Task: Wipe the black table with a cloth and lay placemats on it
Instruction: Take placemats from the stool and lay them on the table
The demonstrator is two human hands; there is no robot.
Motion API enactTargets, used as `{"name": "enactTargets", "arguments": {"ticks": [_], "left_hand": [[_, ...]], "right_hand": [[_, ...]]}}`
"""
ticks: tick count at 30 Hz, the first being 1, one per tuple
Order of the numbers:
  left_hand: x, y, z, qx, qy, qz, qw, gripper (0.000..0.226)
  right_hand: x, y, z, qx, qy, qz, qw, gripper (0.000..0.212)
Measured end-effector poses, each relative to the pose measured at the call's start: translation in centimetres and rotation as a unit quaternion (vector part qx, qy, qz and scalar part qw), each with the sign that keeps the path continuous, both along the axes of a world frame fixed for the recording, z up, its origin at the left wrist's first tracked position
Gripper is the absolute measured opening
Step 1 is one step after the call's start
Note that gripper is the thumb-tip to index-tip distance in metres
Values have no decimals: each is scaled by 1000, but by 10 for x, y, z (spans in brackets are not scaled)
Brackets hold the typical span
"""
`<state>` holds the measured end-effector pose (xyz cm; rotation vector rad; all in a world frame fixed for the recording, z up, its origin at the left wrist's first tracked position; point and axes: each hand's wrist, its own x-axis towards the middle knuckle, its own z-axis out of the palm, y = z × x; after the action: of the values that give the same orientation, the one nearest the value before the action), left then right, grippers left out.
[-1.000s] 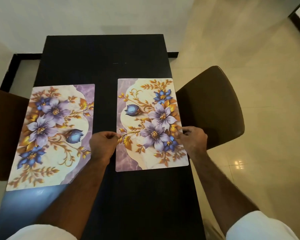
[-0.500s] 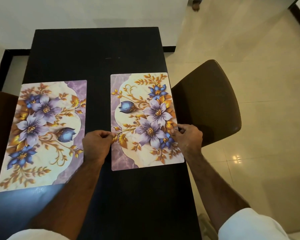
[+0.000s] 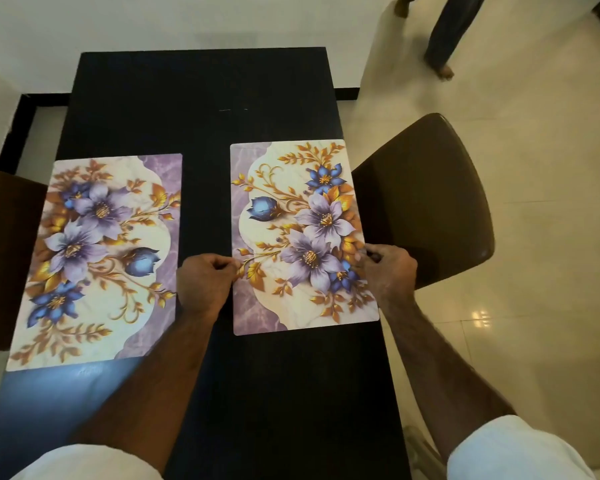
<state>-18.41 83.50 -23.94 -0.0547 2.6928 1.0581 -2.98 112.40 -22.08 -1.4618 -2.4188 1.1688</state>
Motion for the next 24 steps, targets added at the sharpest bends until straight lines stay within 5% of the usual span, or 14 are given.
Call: {"name": "enactTargets", "arguments": {"ticks": [4, 7, 11, 16, 24], "left_hand": [[4, -3, 10, 80, -44, 27, 995, 5], [0, -38, 22, 150, -25, 92, 984, 8], [-33, -159, 47, -27, 171, 69, 983, 19], [-103, -294, 50, -172, 134, 97, 971, 39], [-127, -331, 7, -6, 18, 106, 994, 29]], "right_hand": [[2, -2, 6, 23, -19, -4, 1000, 47], [-5, -36, 25, 143, -2, 0, 990, 42], [-50, -161, 43, 113, 27, 162, 980, 35], [-112, -296, 39, 9, 1, 254, 967, 46], [-151, -327, 15, 104, -83, 216, 967, 50]]}}
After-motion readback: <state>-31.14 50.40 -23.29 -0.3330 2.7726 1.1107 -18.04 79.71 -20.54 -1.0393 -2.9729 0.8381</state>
